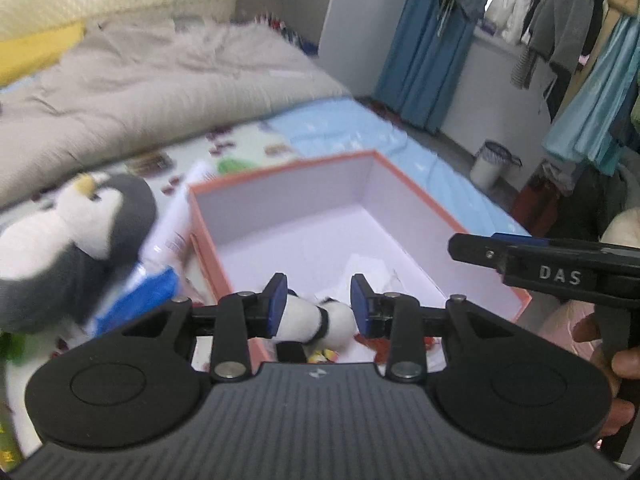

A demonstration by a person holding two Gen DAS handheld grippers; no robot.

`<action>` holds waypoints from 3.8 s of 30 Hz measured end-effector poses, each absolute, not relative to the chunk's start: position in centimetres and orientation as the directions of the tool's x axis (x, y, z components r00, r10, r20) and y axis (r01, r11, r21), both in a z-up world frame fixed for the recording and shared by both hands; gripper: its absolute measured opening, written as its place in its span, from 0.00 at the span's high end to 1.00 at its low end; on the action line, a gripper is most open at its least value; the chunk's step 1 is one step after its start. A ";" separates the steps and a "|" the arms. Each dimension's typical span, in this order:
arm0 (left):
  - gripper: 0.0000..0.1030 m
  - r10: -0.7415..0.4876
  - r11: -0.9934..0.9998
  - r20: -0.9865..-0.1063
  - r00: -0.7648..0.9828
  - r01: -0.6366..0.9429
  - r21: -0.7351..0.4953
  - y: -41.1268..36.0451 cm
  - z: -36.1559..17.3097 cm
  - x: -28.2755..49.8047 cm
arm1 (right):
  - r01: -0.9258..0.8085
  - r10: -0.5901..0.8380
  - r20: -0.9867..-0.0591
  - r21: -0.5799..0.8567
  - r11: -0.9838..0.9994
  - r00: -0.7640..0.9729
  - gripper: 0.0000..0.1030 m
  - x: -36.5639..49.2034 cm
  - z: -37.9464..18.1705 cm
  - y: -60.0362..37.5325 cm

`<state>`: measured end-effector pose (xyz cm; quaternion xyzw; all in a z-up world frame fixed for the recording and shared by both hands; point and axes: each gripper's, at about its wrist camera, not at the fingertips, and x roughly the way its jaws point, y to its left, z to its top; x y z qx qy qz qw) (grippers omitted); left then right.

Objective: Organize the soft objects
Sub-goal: 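Open both tools over the pink box to drop the ring and packet, then withdraw both tools from the box back toward the pile, then grasp the clear plastic wrapper with the left tool while the right tool grasps the blue tissue pack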

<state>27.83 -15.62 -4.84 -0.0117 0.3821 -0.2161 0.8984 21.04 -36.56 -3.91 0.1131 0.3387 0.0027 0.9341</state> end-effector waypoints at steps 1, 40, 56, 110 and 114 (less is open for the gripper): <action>0.61 -0.392 0.910 -0.672 0.628 0.375 -0.180 -15.0 -4.4 27.4 | 0.061 0.085 -0.617 0.212 0.975 0.782 0.46 20.6 -3.4 -36.1; 0.61 -0.099 0.990 -0.658 0.747 0.006 -0.141 2.0 -7.3 9.0 | -0.185 0.303 -0.583 0.254 0.949 0.754 0.46 8.0 -6.2 -19.8; 0.61 -0.089 0.979 -0.681 0.727 -0.062 -0.195 4.7 -9.8 8.3 | -0.215 0.307 -0.610 0.222 0.951 0.730 0.46 7.0 -8.0 -17.0; 0.53 -0.129 0.973 -0.683 0.719 -0.041 -0.226 7.5 -23.9 30.4 | 0.095 0.360 -0.726 0.503 0.859 0.586 0.32 32.4 -20.9 -12.3; 0.53 -0.136 0.968 -0.683 0.718 -0.052 -0.247 8.0 -24.1 30.4 | 0.095 0.365 -0.727 0.506 0.857 0.581 0.44 32.9 -21.2 -12.5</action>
